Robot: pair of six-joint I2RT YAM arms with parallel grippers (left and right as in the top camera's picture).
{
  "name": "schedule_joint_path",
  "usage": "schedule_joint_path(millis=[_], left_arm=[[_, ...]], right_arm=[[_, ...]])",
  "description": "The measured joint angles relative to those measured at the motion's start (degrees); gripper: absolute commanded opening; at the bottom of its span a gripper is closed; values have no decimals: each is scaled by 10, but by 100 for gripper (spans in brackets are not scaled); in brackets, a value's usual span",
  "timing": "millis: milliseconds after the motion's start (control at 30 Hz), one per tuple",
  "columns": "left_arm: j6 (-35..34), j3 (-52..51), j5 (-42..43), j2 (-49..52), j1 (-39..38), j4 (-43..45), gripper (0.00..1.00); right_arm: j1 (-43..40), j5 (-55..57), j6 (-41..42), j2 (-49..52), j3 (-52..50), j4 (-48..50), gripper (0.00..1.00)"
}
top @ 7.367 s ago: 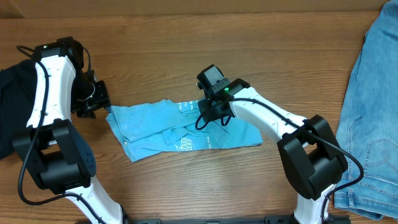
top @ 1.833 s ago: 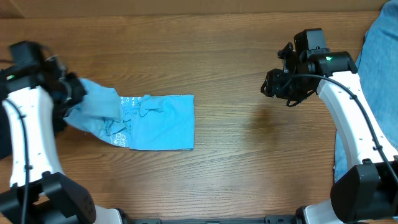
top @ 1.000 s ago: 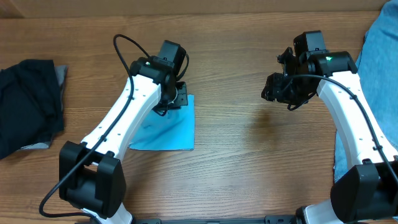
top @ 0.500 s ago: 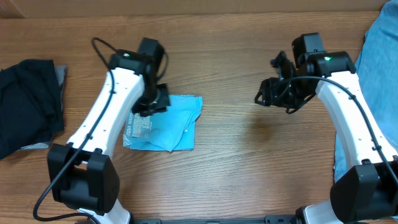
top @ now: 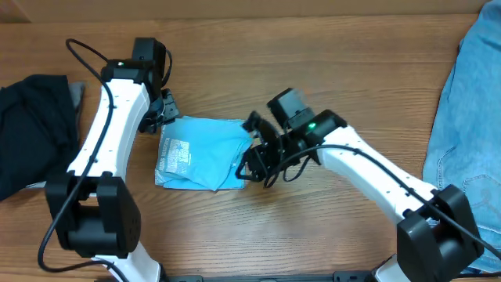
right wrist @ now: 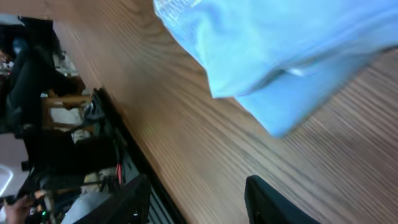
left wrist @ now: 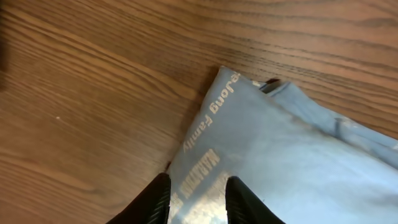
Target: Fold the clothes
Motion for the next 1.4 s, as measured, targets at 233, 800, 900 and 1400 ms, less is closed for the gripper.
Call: schedule_joint_path(millis=[233, 800, 900, 1400], left_arm=[[10, 0, -4, 48, 0, 2, 33], [24, 0, -8, 48, 0, 2, 33], [24, 0, -8, 48, 0, 0, 33], [24, 0, -9, 48, 0, -11, 33]], right_arm=[[37, 30, 72, 49, -44, 146, 54], [44, 21, 113, 142, -49, 268, 4], [44, -2, 115, 142, -48, 232, 4], [14, 200, 70, 139, 39, 57, 11]])
